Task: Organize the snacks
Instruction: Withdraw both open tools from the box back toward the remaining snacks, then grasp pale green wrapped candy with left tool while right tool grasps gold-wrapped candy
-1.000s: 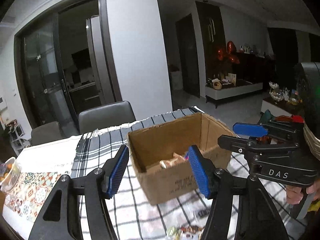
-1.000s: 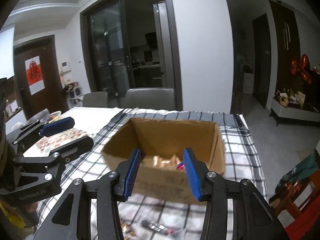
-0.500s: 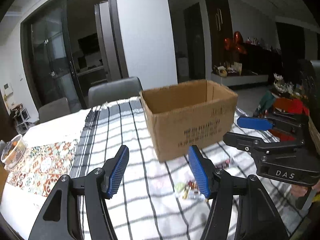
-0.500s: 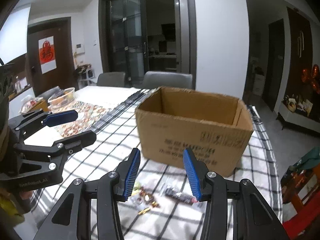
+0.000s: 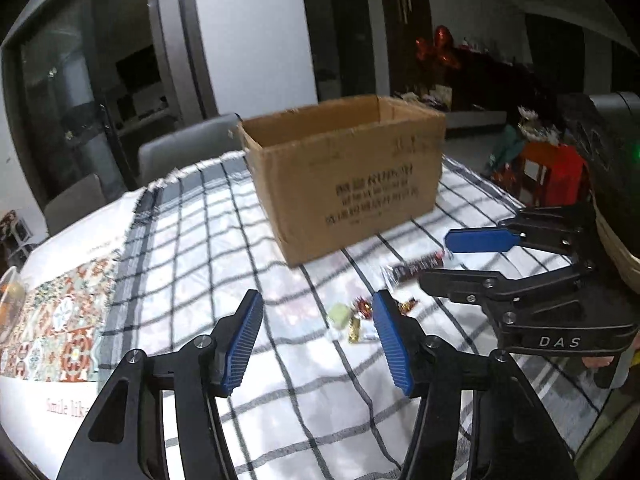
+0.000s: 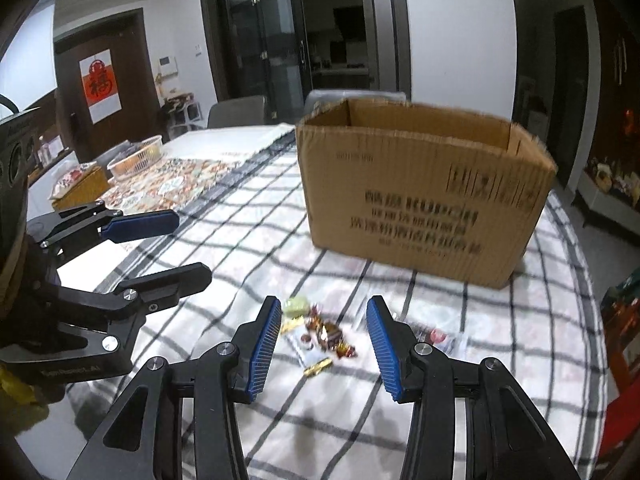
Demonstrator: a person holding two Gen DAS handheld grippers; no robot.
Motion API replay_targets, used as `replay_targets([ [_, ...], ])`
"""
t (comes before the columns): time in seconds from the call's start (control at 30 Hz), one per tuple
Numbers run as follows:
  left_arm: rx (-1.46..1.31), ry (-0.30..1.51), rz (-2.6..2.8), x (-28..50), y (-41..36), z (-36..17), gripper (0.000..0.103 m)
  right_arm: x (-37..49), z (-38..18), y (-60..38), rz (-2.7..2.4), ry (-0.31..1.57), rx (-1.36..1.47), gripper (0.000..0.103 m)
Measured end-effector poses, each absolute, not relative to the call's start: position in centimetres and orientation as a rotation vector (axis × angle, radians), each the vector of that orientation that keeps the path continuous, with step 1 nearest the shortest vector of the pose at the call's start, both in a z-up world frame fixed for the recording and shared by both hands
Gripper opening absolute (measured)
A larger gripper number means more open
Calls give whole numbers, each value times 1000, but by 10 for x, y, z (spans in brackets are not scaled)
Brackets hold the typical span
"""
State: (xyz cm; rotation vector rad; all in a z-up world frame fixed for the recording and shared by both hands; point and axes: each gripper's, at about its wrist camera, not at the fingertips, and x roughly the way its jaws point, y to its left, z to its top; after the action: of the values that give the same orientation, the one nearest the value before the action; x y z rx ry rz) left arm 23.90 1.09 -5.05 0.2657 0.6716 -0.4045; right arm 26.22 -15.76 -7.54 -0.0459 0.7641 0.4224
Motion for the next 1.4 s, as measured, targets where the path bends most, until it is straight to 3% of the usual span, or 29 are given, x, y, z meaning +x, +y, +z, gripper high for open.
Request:
replay_targets([
  [0.2,257,753,-474,259,7,-74,46,273,-99,-154,440,830,-46,44],
  [0.4,272,799,-543,278,-1,-95,38,287,-121,-151,446,879,-48,35],
  [0.93,292,866,-621,311,-11,-127,30,309,-145,-145,457,917,-7,34],
  [1.17,283,887,-622,315,-13,-136,28,314,-151,-144,472,932,-8,29],
  [1.4,252,904,-615,318,-13,-141,19,320,-153,-141,483,939,6,25],
])
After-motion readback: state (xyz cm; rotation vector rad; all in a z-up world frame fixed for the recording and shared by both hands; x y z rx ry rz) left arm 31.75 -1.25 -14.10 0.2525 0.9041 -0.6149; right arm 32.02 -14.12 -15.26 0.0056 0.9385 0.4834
